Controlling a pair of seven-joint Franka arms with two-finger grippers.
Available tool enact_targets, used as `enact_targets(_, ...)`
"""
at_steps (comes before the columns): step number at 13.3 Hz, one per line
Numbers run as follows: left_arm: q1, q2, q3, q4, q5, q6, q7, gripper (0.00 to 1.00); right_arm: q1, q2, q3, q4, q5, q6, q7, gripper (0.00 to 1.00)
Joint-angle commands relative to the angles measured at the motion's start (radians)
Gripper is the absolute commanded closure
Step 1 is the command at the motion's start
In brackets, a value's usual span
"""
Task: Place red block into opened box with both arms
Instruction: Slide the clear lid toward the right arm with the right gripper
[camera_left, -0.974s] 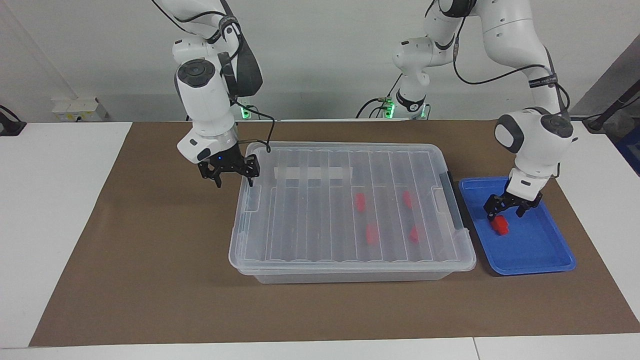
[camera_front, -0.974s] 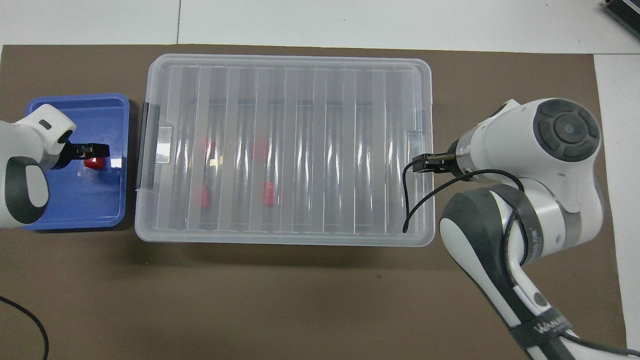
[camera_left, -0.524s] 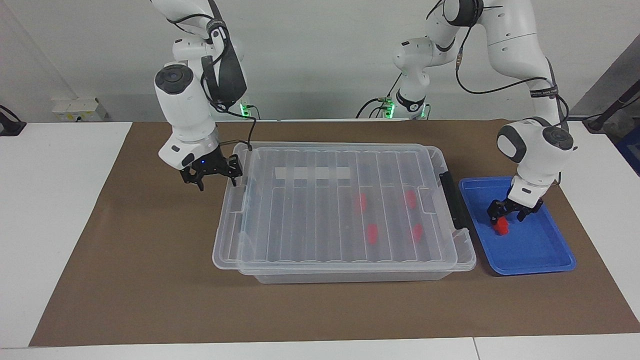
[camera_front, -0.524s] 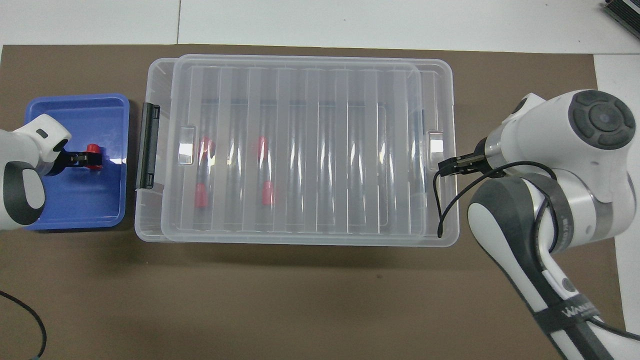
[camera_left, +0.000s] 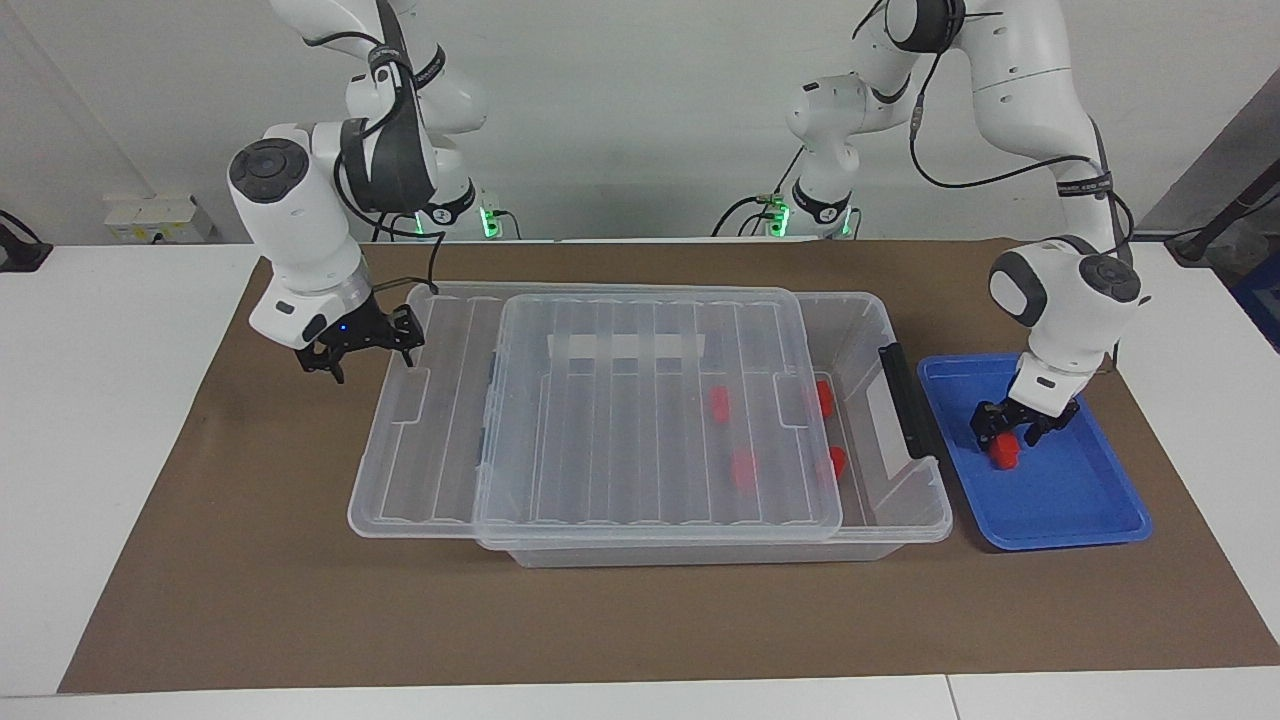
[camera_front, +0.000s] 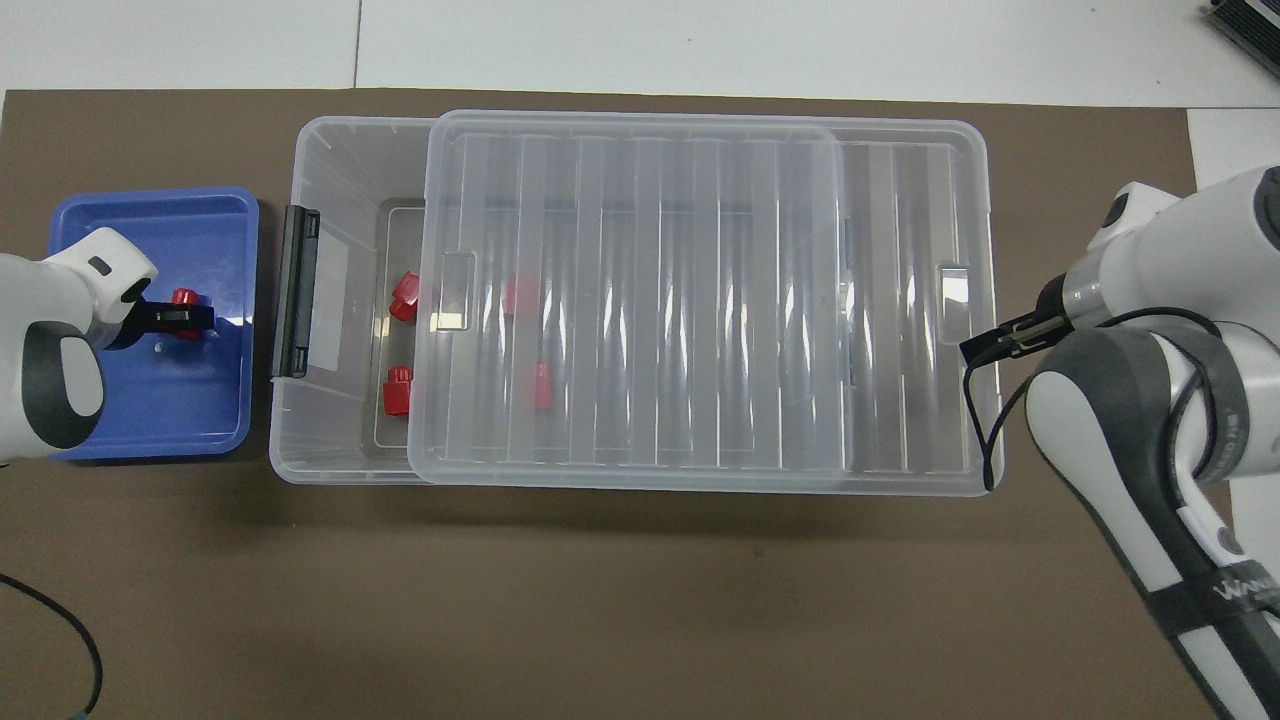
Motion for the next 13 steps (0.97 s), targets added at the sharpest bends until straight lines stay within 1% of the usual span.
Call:
enact_targets(1,-0.022,-0.006,0.009,-0.022,-0.003,0.034,-0.009,0.4,-0.047,-0.016,0.006,-0.007,-0.012,-0.025,-0.106,0.03)
enact_targets(2,-0.028,-0.005,0.009,-0.022,-0.003,0.035,-0.009,0.53,-0.062,-0.016,0.006,-0.006,-0.012,-0.025,-0.138,0.03)
enact_targets(4,-0.029,-0.005,0.009,-0.022,-0.003,0.035,-0.002,0.72,-0.093,-0.016,0.006,-0.006,-0.012,-0.026,-0.192,0.03)
enact_targets(6,-0.029,-0.005,0.011,-0.02,-0.003,0.031,0.001,0.88,-0.111,-0.016,0.003,-0.004,-0.014,-0.032,-0.231,0.03)
enact_targets(8,-0.029,-0.008,0.011,-0.009,-0.004,-0.001,-0.008,1.0,-0.13,-0.016,0.003,-0.006,-0.017,-0.037,-0.264,0.03)
enact_targets(9,-0.022,-0.017,0.011,0.004,-0.01,-0.042,-0.012,1.0,-0.137,-0.016,0.003,-0.006,-0.023,-0.035,-0.284,0.03)
enact_targets(10,-0.016,-0.031,0.009,0.041,-0.012,-0.125,-0.015,1.0,-0.142,-0.016,0.003,-0.006,-0.03,-0.035,-0.292,0.03)
enact_targets(12,-0.016,-0.078,0.009,0.128,-0.013,-0.324,-0.015,1.0,-0.145,-0.018,0.003,-0.006,-0.031,-0.037,-0.31,0.03)
enact_targets(13,-0.019,-0.107,0.009,0.155,-0.013,-0.401,-0.015,1.0,-0.147,-0.016,0.003,-0.006,-0.032,-0.037,-0.318,0.03)
